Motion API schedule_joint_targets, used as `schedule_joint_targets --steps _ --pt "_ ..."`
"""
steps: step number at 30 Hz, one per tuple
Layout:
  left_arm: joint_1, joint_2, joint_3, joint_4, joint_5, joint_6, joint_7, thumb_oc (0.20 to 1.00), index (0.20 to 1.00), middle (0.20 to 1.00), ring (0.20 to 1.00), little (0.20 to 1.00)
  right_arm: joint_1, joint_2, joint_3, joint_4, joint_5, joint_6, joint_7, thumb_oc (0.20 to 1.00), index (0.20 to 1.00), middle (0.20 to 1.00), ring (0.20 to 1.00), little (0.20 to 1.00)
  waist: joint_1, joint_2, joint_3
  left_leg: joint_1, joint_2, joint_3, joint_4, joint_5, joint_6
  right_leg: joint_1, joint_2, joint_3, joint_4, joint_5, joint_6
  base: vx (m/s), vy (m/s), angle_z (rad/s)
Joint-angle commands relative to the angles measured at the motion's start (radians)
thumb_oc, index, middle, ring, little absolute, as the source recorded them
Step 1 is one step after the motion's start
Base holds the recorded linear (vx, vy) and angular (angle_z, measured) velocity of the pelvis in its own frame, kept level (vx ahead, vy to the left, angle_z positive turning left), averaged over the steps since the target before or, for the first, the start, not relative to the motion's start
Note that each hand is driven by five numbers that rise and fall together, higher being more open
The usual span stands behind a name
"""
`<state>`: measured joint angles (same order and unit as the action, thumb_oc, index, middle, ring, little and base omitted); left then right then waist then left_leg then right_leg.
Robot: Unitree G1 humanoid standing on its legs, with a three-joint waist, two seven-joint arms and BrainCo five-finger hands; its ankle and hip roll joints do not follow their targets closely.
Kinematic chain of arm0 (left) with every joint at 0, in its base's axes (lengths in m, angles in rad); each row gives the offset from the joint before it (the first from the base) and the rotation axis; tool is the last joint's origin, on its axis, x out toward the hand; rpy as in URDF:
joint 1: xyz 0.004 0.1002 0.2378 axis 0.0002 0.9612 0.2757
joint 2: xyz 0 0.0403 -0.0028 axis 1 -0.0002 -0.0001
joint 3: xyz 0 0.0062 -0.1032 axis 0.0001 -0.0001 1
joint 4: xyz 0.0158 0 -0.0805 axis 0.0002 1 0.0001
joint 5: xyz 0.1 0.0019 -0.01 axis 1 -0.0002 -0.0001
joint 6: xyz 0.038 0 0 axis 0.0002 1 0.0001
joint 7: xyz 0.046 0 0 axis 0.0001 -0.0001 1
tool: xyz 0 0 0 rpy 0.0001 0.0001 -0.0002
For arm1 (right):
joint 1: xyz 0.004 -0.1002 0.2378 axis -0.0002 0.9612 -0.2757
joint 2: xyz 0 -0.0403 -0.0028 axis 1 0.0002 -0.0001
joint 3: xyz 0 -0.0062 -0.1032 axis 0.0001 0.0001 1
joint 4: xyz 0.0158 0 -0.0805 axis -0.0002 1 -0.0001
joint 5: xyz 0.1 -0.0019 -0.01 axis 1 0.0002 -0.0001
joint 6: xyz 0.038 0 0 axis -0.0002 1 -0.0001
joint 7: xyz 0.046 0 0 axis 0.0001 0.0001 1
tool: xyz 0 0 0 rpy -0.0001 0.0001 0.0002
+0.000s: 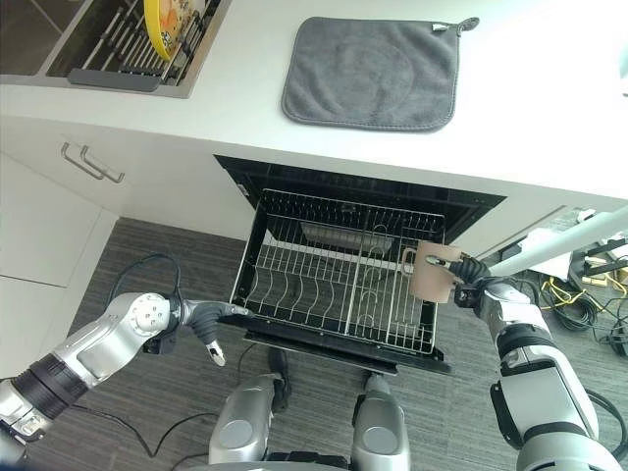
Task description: Place the dishes in the dishwasher.
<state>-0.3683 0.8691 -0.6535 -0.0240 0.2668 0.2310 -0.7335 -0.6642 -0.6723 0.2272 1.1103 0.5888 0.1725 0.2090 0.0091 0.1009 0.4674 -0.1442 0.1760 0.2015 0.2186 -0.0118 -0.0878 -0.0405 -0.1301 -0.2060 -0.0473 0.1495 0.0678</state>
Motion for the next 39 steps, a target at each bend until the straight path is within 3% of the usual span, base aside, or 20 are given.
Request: schedule_joint_targets --steps 1,12,36,37,38,39 --pt "0.143 0.057 -0.078 -0.013 -0.049 -0.017 -0.037 1.0 1.0 1.0 1.0 1.0 -0.033 -0.016 0.005 0.022 -0.022 -0.009 0.016 0.2 0.2 0.2 0.2 0.2 0.045 0.01 -0.033 -0.155 -0.007 -0.099 0.189 -0.033 -0.014 -0.034 -0.016 0.012 0.21 -0.201 0.001 0.03 -0.004 0.0" --pt "0.104 0.045 -0.139 0.022 -0.101 -0.04 0.012 1.0 1.0 1.0 1.0 1.0 -0.127 0.005 0.073 0.068 -0.123 0.014 0.008 0.2 0.2 0.2 0.2 0.2 0.048 0.046 -0.013 -0.175 -0.011 -0.112 0.216 -0.037 -0.017 -0.065 -0.024 0.014 0.254 -0.216 0.002 0.04 0.024 0.02" --pt "0.078 0.07 -0.143 0.046 -0.132 -0.056 -0.034 1.0 1.0 1.0 1.0 1.0 -0.107 0.065 0.071 0.064 -0.109 0.028 -0.113 0.2 0.2 0.2 0.2 0.2 0.056 0.029 -0.02 -0.159 0.001 -0.11 0.23 -0.033 -0.026 -0.06 -0.016 0.019 0.283 -0.212 0.012 0.02 -0.004 0.0" --pt "0.092 0.068 -0.138 0.047 -0.129 -0.059 -0.046 1.0 1.0 1.0 1.0 1.0 -0.093 0.076 0.063 0.061 -0.106 0.031 -0.151 0.213 0.213 0.213 0.213 0.213 0.057 0.028 -0.03 -0.147 0.002 -0.11 0.228 -0.033 -0.028 -0.045 -0.015 0.02 0.279 -0.212 0.015 0.12 -0.008 -0.01" --pt "0.094 0.069 -0.136 0.049 -0.128 -0.061 -0.048 1.0 1.0 1.0 1.0 1.0 -0.089 0.078 0.061 0.061 -0.106 0.031 -0.156 0.291 0.291 0.291 0.291 0.291 0.058 0.029 -0.032 -0.144 0.003 -0.109 0.227 -0.033 -0.029 -0.042 -0.015 0.02 0.278 -0.212 0.016 0.15 -0.013 -0.01" --pt "0.104 0.072 -0.131 0.051 -0.126 -0.068 -0.057 1.0 1.0 1.0 1.0 1.0 -0.077 0.083 0.055 0.058 -0.109 0.029 -0.171 0.432 0.432 0.432 0.432 0.432 0.059 0.029 -0.04 -0.133 0.004 -0.108 0.224 -0.033 -0.031 -0.031 -0.014 0.019 0.275 -0.213 0.019 0.09 -0.01 0.0"
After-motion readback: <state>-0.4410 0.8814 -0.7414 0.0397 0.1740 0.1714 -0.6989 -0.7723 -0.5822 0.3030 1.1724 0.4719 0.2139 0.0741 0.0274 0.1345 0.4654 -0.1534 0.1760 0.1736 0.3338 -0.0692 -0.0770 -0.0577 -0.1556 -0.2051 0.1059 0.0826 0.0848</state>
